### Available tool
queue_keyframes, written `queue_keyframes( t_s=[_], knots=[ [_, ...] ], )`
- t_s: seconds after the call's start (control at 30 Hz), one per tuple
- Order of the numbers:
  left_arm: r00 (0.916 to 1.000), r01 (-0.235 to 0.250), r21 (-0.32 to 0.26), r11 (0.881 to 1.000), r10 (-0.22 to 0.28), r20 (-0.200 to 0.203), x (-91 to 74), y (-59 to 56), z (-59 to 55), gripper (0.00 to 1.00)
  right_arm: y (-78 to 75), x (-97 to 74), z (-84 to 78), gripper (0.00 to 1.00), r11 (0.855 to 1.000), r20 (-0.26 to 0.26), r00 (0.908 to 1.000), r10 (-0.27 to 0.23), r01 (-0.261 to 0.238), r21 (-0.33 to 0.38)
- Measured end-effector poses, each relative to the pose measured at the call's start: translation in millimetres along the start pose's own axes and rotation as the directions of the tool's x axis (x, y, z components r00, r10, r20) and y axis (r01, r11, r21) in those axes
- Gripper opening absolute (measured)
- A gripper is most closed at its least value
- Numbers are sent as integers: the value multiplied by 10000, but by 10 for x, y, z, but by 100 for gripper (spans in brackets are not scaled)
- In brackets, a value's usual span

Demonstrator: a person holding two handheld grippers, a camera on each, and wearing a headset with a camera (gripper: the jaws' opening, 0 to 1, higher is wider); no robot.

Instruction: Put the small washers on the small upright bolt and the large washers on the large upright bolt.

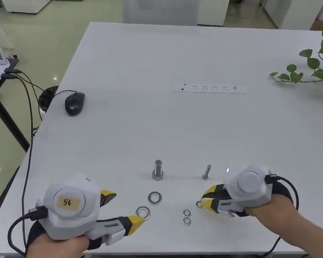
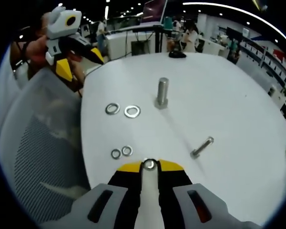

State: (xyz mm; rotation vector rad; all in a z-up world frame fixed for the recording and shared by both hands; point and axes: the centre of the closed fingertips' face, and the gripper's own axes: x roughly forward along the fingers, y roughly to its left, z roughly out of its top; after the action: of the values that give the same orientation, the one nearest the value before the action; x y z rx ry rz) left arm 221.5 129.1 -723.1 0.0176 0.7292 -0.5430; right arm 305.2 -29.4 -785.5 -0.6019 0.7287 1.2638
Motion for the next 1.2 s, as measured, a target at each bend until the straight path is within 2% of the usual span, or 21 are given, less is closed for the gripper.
queue_keyframes(
  t_s=[0.27, 0.47, 0.73, 0.83, 1.03, 1.2],
  knots=[
    [10000, 37, 16, 10000, -37, 20, -6, -18, 6, 52, -117, -205, -19, 13, 9983, 119, 9984, -562, 560, 142],
    [10000, 26, 35, 10000, -26, 2, -21, -11, -25, 52, -329, -403, 99, 13, 9940, 238, 9938, -1082, 1085, -104],
    [10000, 8, -28, 10000, -8, 29, -34, -11, -49, 52, -606, -535, 307, 13, 9869, 173, 9903, -1376, 1386, -826],
    [10000, -4, -41, 10000, 4, 55, -34, -3, -46, 52, -680, -531, 368, 13, 9850, 25, 9921, -1255, 1249, -1188],
    [9999, -35, -64, 10000, 35, 102, -38, 4, -33, 52, -756, -411, 405, 13, 9685, -948, 9923, -799, 548, -2427],
    [9999, -58, -114, 9999, 59, 94, -39, 10, -48, 52, -745, -273, 406, 13, 9642, -1461, 9887, -327, -73, -2650]
  ],
)
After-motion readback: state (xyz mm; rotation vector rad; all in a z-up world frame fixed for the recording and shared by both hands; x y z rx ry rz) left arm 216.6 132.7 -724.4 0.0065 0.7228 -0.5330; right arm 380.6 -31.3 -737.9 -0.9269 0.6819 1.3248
